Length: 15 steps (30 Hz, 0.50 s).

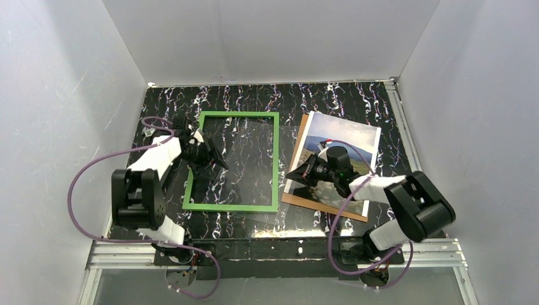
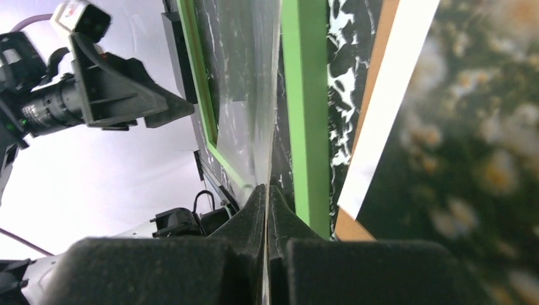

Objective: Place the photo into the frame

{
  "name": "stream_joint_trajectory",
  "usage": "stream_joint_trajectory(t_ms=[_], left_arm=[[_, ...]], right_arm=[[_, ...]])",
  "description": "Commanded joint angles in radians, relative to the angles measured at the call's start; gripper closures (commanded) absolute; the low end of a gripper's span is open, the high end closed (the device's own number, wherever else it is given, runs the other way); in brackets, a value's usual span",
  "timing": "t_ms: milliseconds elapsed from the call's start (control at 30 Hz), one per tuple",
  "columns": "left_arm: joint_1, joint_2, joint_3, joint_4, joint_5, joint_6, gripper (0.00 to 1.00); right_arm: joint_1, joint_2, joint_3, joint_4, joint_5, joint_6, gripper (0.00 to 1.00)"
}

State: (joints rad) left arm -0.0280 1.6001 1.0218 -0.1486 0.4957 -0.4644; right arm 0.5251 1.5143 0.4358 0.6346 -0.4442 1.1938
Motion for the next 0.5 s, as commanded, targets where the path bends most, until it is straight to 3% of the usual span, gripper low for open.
stream_joint_trajectory(t_ms=[0, 133, 300, 467], left_arm=[[0.007, -0.183, -0.037, -0.168, 0.040, 0.034, 0.31], [-0.005, -0.317, -0.094, -0.209, 0.005, 0.050, 0.30], [-0.069, -0.431, -0.150, -0.246, -0.076, 0.054, 0.31], [-0.182, -0.409, -0.170, -0.241, -0.145, 0.035, 0.34]], right_arm=[[0.003, -0.188, 0.096, -0.285, 0.042, -0.128, 0.99], [0.004, -0.374, 0.199, -0.646, 0.118, -0.223, 0.99], [0.003, -0.574, 0.311, -0.970, 0.211, -0.266, 0.99], [0.001, -0.711, 0.468, -1.237, 0.276, -0.274, 0.99]])
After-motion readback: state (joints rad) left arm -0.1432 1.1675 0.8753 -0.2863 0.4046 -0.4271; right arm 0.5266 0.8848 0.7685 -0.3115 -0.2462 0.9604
